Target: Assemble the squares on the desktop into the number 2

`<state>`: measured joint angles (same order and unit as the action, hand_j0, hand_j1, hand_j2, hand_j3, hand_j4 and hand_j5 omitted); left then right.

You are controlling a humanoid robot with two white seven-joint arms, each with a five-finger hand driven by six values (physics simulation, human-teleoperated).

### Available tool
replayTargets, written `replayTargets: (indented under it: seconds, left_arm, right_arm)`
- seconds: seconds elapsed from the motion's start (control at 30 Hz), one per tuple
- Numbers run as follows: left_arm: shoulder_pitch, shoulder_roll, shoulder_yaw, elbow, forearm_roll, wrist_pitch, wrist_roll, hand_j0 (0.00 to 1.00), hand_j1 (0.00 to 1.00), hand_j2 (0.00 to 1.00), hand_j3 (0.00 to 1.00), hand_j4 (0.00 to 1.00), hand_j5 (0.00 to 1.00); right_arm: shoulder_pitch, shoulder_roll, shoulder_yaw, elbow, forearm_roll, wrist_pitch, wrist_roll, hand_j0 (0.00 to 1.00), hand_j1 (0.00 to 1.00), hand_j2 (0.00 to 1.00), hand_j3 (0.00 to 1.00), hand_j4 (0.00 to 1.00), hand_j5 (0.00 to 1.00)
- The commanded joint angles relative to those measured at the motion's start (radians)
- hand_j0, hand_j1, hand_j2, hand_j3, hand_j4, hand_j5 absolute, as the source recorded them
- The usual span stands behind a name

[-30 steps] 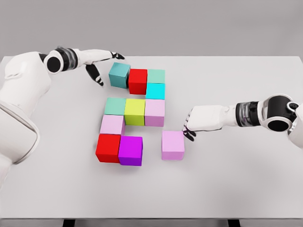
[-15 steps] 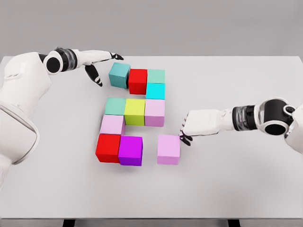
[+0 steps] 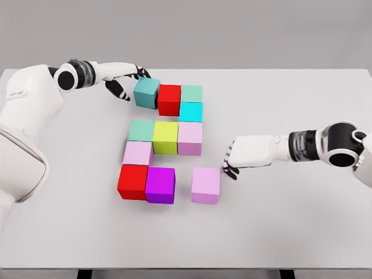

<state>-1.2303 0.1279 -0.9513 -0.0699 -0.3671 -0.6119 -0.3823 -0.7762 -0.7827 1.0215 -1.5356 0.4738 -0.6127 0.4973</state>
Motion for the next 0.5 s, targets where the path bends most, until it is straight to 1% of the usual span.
replayTargets:
  seconds: [0.0,0.07,0.1,0.13,0.17,0.3,0.47]
  left_arm:
    - [0.000,-0.008,0.005,-0.001,0.003,0.001,-0.001,0.77,0.77,0.77,0.77,0.77,0.77]
    - [0.000,-0.008,0.005,-0.001,0.003,0.001,-0.001,0.86,0.86,0.86,0.86,0.86,0.86]
    - [0.000,-0.008,0.005,-0.001,0.003,0.001,-0.001,0.95,0.95,0.95,0.95,0.95,0.95]
    - [0.000,-0.008,0.005,0.001,0.005,0.001,-0.001,1.00,1.00,1.00,1.00,1.00,1.00]
    - [0.000,-0.008,0.005,0.001,0.005,0.001,-0.001,1.00,1.00,1.00,1.00,1.00,1.00]
    - [0.000,-0.008,0.006,0.001,0.005,0.001,-0.001,1.00,1.00,1.00,1.00,1.00,1.00]
    - [0.003,-0.007,0.006,0.002,0.007,0.001,-0.001,1.00,1.00,1.00,1.00,1.00,1.00]
  right_arm:
    - [0.002,-0.017,-0.001,0.002,-0.009,0.002,-0.008,0.31,0.31,0.31,0.31,0.31,0.31]
    - [0.012,-0.021,-0.001,-0.001,-0.011,0.002,-0.008,0.31,0.31,0.31,0.31,0.31,0.31]
    - [0.018,-0.035,-0.001,-0.006,-0.011,0.002,-0.008,0.31,0.31,0.31,0.31,0.31,0.31]
    - [0.018,-0.041,-0.001,-0.008,-0.012,0.002,-0.008,0.31,0.31,0.31,0.31,0.31,0.31]
    - [0.020,-0.047,-0.001,-0.014,-0.012,0.002,-0.008,0.31,0.31,0.31,0.31,0.31,0.31]
    - [0.035,-0.079,0.000,-0.080,-0.012,0.002,-0.003,0.31,0.31,0.31,0.31,0.31,0.31]
    - [0.049,-0.078,0.000,-0.086,-0.012,0.002,0.000,0.31,0.31,0.31,0.31,0.31,0.31]
